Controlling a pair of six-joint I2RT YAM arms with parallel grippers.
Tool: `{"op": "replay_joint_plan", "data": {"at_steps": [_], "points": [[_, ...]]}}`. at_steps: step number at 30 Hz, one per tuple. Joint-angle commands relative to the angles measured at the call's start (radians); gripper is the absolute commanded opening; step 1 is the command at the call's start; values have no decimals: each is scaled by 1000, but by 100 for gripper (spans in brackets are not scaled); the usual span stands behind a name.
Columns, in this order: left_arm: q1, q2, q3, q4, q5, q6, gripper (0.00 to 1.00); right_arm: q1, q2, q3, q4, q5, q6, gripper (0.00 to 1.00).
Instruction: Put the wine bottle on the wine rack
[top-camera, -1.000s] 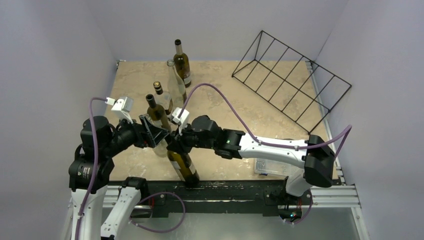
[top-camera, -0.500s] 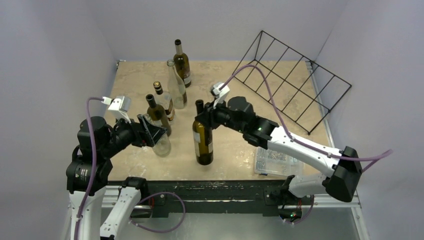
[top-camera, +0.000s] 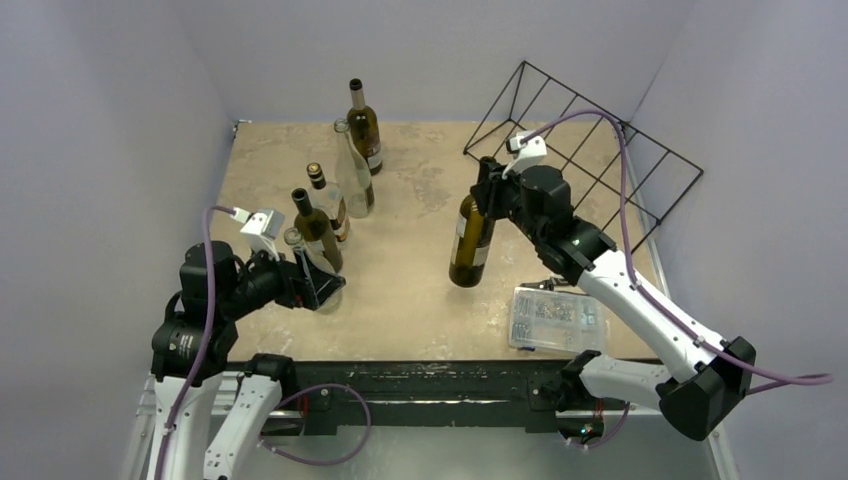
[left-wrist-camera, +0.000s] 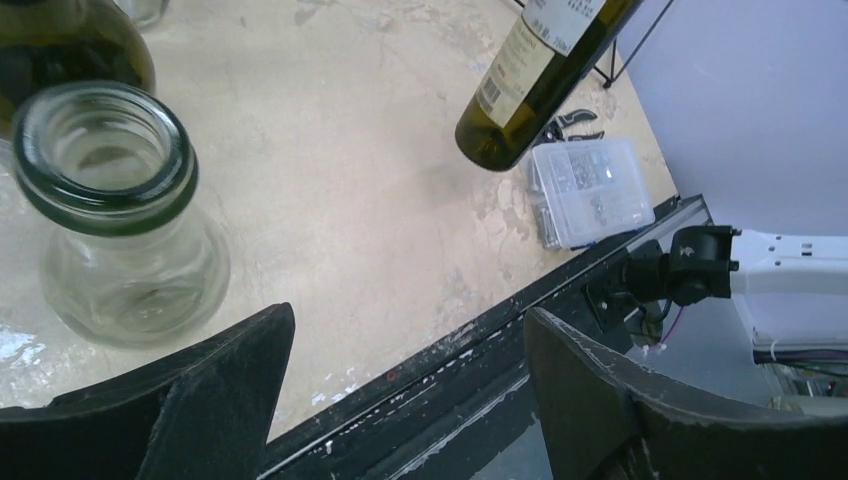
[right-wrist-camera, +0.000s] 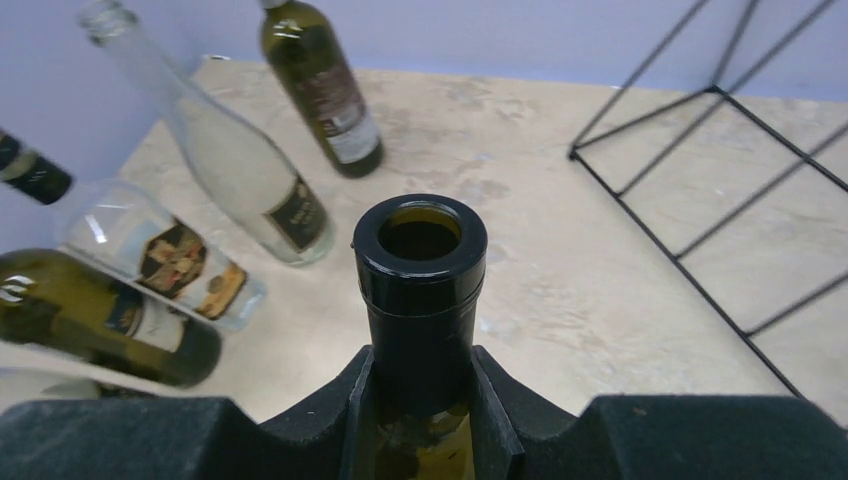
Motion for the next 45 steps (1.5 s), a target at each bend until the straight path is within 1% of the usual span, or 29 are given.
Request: {"op": "replay_joint_plan", "data": {"at_steps": [1,4,7,11,18,23,27,32,36,42,45], "points": [[-47,-29,-36,62,13,62,85,-61,-37,110,-27,138,19,0],[-86,-46,-57,65,-12,99,85,-133,-33,143,-87,171,54,0],[-123,-74,-78,81,-37,104,85,-202,-24,181,-148,208,76,0],[-164,-105,-112,97,-102,92,85,-264,-13,228,-218,310,79,0],[-240,-143,-142,114,-177,87,85,-370,26,293,-283,406,66,0],[-271,-152,-147,110,-218,83,85,-460,57,309,-278,440,36,0],[-290,-163,-146,105,-240,80,85,-565,91,316,-248,452,16,0],[-309,-181,-147,99,-262,80,85,-661,135,324,-172,483,-30,0],[-321,-190,-144,95,-288,74,85,-742,186,351,-146,480,-39,0],[-345,-182,-143,87,-310,72,85,-819,237,375,-129,477,-45,0],[-354,-182,-142,85,-321,71,85,-859,245,362,-96,450,-61,0]]}}
